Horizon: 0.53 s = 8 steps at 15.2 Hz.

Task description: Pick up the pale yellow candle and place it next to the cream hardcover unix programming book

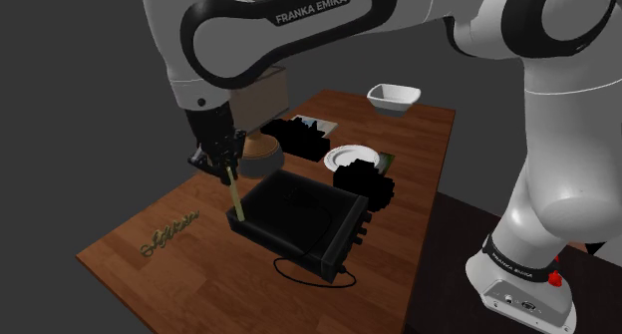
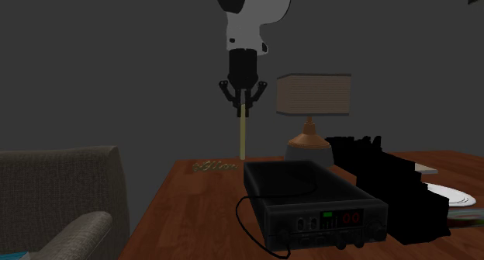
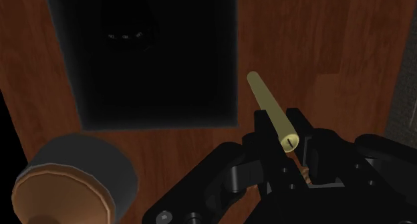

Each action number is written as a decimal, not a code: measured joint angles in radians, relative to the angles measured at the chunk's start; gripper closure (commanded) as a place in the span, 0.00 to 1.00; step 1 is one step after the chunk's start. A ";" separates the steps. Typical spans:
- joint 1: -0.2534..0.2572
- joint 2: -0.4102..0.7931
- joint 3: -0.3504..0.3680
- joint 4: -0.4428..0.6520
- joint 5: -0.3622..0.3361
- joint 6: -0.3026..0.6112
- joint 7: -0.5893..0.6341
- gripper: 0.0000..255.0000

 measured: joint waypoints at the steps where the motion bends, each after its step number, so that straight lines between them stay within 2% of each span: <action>1: -0.025 -0.026 -0.002 -0.022 0.013 -0.001 -0.026 1.00; 8: -0.155 -0.149 -0.035 -0.130 0.079 0.003 -0.187 1.00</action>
